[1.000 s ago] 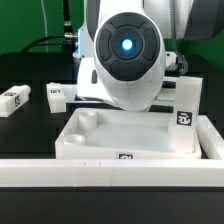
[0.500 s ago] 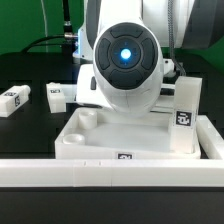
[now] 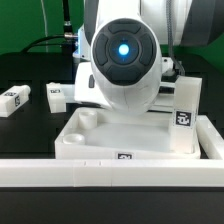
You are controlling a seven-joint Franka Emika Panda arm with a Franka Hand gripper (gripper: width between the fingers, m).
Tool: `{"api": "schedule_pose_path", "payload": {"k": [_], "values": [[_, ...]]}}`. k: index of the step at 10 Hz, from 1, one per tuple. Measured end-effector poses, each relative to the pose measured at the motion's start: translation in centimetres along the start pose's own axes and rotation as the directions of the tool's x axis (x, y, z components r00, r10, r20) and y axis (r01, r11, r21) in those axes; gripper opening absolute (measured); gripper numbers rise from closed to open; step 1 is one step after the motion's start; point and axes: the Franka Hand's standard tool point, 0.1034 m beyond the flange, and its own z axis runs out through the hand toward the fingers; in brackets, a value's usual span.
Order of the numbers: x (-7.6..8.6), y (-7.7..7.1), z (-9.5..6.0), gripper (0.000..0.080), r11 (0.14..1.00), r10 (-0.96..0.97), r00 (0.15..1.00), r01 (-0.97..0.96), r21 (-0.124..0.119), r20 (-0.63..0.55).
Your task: Assemble desk
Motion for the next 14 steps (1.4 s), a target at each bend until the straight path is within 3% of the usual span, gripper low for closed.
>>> {"api": "schedule_pose_path", "payload": {"k": [2, 3, 5, 9, 10, 11, 14], "values": [[-1.0, 0.3, -1.5, 0.0289, 1.000, -0.015, 1.000, 0.015, 0.004, -0.008], [-2.2, 0.8, -3.1, 0.0291, 0.999, -0.035, 0.999, 0.035, -0.010, -0.018], [-3.8, 1.6, -6.6, 0.0291, 0.999, -0.052, 0.999, 0.052, 0.000, -0.013], [-2.4, 1.5, -7.7, 0.0291, 0.997, -0.073, 0.990, 0.074, -0.001, -0.123], [-2.1, 1.9, -8.7, 0.0291, 0.995, -0.103, 0.972, 0.103, -0.011, -0.214], [-2.9, 2.4, -9.5, 0.0291, 0.993, -0.114, 0.964, 0.116, -0.008, -0.241], [-2.8, 3.0, -13.3, 0.0291, 0.991, -0.123, 0.918, 0.131, -0.004, -0.377]]}}
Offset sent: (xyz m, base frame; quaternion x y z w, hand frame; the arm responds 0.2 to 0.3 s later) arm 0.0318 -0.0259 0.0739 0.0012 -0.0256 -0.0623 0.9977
